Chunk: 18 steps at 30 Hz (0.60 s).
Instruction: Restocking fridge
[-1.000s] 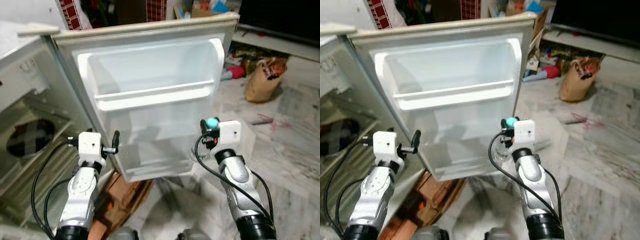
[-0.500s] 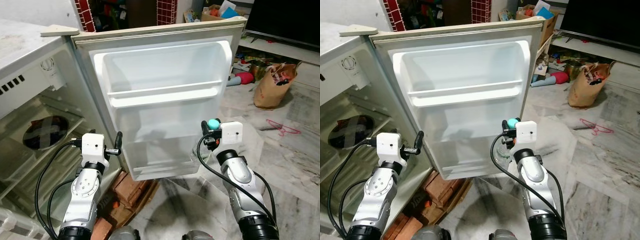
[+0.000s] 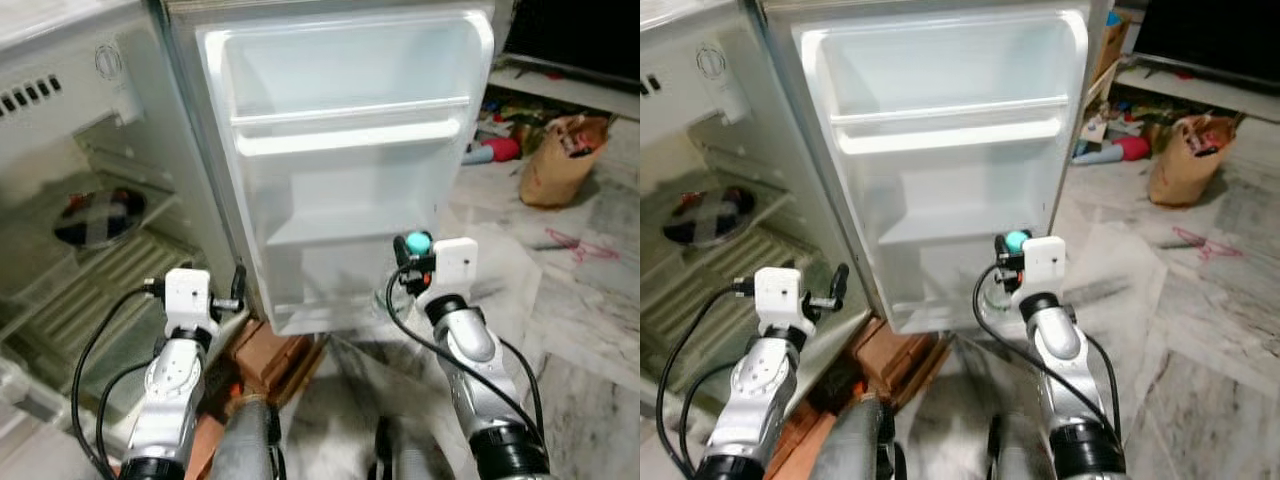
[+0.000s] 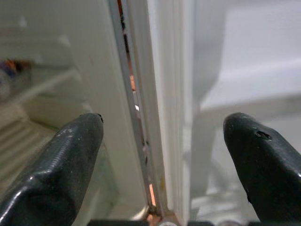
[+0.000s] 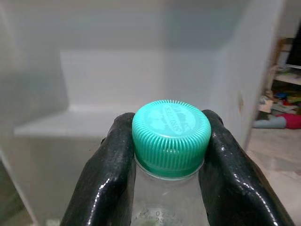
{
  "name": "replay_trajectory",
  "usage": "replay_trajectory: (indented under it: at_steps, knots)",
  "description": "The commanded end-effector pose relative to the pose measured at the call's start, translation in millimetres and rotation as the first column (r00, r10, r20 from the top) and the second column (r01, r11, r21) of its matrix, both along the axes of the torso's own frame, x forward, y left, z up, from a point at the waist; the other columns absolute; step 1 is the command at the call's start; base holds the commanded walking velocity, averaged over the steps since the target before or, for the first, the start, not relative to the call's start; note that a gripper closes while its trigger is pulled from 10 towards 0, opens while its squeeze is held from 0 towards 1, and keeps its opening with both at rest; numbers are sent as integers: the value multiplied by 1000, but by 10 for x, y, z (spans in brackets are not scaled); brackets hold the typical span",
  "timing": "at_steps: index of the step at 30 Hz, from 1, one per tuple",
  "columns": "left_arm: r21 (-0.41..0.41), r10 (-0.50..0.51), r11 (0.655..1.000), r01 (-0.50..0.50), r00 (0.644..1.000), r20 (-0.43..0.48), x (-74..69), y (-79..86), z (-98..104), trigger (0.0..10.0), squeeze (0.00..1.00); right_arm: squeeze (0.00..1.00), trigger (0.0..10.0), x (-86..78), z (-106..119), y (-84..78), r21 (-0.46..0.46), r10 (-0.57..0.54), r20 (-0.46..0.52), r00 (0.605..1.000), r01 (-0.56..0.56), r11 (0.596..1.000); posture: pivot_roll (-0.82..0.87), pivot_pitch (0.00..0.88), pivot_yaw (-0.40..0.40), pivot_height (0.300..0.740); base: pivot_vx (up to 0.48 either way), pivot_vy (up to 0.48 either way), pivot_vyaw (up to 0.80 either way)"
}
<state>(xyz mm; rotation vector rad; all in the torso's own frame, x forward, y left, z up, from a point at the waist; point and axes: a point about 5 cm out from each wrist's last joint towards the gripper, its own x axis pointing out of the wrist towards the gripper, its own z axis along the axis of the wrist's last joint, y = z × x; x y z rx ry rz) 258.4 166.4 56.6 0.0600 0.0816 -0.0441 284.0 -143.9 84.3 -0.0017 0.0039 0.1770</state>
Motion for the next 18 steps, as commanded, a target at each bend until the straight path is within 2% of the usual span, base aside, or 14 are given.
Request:
replay_trajectory:
  at_steps: [1,10,18]
  knots:
    - [24,13,1000,-13,1000,16,15,22,29,10000,0,0,10000,13,7,-5,-7,-5,11,1000,5,1000,-32,0,41,590,0,0,0]
    - [24,20,1000,-20,1000,11,17,-32,12,10000,0,0,10000,31,0,-15,-30,4,10,1000,-4,1000,-2,2,8,590,0,0,0]
    - [41,18,999,-19,1000,25,49,57,52,10000,0,0,10000,73,-2,41,-19,-4,23,1000,5,1000,7,0,34,590,0,0,0]
